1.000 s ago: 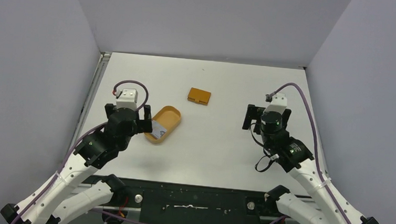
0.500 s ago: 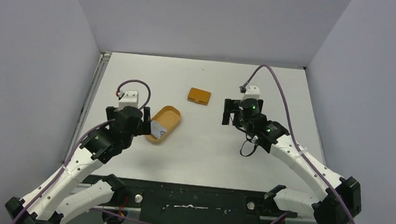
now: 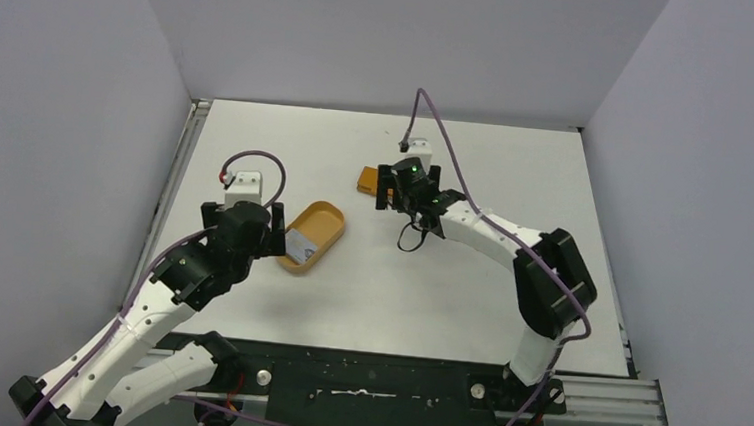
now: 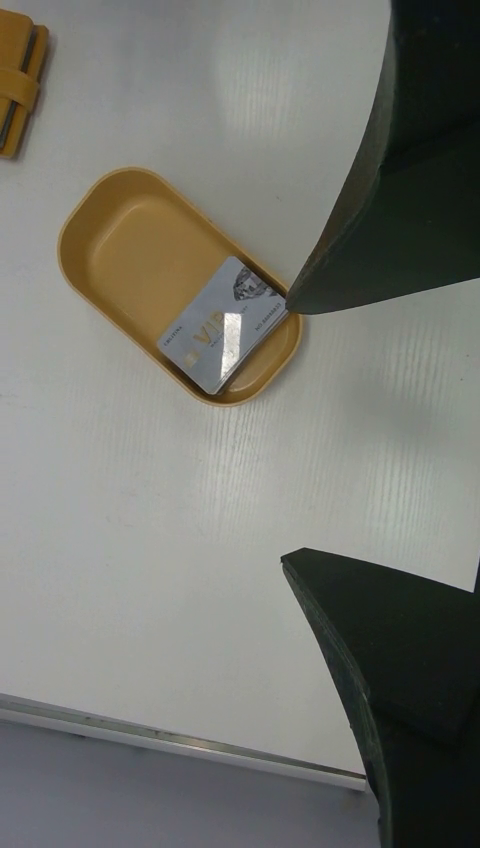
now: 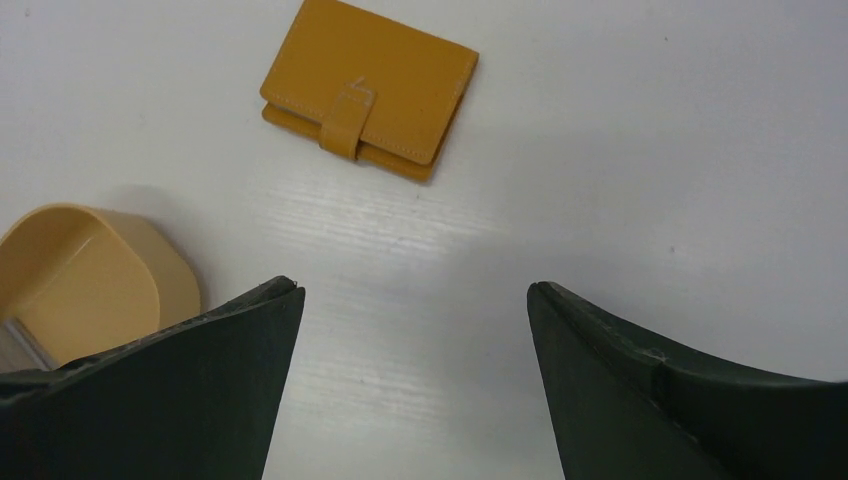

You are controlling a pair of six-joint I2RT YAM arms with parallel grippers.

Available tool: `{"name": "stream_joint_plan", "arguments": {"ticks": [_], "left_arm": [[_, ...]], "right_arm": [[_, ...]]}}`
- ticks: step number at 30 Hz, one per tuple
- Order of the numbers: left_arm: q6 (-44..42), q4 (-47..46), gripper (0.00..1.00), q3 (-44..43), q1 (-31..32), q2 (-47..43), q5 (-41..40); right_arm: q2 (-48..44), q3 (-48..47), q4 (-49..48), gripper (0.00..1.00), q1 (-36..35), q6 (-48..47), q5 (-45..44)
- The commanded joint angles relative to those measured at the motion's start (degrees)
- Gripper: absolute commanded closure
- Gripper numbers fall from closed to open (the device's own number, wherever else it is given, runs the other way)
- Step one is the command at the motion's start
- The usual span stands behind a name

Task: Put the credit cards into the card holder
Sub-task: Move the card holder to the center of the board.

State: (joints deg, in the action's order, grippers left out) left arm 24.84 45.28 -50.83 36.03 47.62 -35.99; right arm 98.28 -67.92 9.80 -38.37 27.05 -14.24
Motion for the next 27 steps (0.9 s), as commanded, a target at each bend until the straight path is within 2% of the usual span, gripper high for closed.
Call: {"name": "stream_joint_plan", "arguments": {"ticks": [1, 5, 12, 27], "left_arm": [[-0.53, -1.23, 0.13, -2.5, 0.31, -1.61, -1.18], [-0.69, -1.32, 0.13, -2.26, 0.59, -2.38, -1.21], [-0.95, -1.85, 0.13, -2.19, 0.86, -2.48, -0.06], [-1.42, -1.71, 0.13, -2.34, 0.97, -3.0, 0.1]], "right_arm": [[8.85, -10.43, -6.6, 0.14, -0.74, -7.37, -3.41], [15.28, -16.97, -6.7, 0.11, -0.79, -13.88, -2.74], [24.95, -29.27, 0.46, 0.06, -0.75, -20.24, -1.76], [35.02, -40.45, 10.04, 0.05, -0.96, -21.81, -0.32]]}}
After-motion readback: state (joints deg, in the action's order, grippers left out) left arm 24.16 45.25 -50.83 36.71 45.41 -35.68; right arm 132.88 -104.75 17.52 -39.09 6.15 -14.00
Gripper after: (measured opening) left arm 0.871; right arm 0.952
